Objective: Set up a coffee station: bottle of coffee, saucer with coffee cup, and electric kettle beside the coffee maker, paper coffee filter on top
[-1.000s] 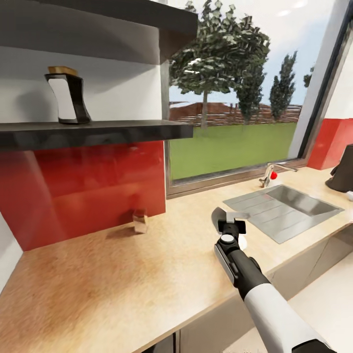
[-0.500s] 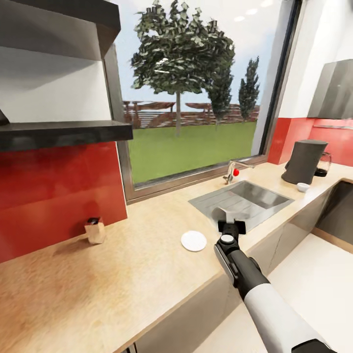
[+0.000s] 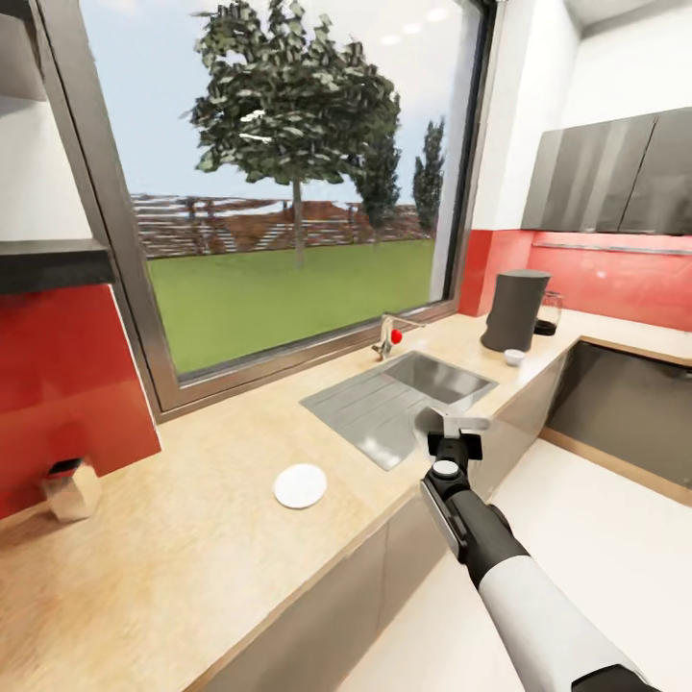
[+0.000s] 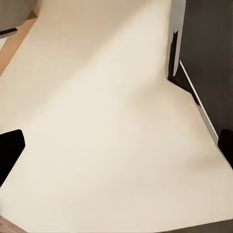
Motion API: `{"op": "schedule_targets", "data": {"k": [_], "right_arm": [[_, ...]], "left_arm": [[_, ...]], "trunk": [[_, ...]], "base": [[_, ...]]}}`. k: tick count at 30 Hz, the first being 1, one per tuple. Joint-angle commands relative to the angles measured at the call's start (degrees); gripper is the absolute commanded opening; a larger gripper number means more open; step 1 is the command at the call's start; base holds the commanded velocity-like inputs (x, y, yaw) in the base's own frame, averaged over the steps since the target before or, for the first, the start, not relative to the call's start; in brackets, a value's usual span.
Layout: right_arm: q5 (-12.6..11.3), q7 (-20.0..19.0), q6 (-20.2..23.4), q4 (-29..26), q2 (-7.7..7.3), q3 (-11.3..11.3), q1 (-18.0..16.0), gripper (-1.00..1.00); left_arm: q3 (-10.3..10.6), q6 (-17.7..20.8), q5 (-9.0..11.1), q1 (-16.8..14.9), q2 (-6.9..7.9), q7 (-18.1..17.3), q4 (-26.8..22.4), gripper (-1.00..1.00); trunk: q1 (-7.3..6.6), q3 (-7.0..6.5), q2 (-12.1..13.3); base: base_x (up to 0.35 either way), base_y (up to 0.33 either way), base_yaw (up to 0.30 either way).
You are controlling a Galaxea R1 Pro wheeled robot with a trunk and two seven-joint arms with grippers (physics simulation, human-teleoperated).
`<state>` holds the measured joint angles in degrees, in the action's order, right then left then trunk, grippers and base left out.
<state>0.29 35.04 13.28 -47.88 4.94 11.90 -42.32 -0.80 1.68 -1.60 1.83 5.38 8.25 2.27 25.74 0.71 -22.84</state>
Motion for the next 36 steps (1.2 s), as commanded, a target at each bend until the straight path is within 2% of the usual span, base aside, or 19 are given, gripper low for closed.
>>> {"op": "schedule_targets", "data": {"k": [1, 29, 36], "right_arm": [[-0.2, 0.2, 0.3, 0.0, -0.02, 0.2, 0.0, -1.0], [-0.2, 0.3, 0.3, 0.1, -0.12, -0.2, 0.0, -1.0], [-0.2, 0.3, 0.3, 0.0, -0.05, -0.2, 0.0, -1.0]], "left_arm": [[-0.1, 0.2, -0.2, 0.0, 0.01, 0.2, -0.1, 1.0], [-0.2, 0.2, 0.0, -0.1, -0.02, 0.2, -0.2, 1.0], [-0.2, 0.2, 0.0, -0.1, -0.03, 0.2, -0.2, 1.0]], "trunk": [[0.05, 0.07, -0.1], [0.05, 0.07, -0.1], [0.05, 0.04, -0.1]], "base": [[0.181, -0.258, -0.285], [0.231, -0.236, -0.02], [0.231, -0.237, -0.182]]}}
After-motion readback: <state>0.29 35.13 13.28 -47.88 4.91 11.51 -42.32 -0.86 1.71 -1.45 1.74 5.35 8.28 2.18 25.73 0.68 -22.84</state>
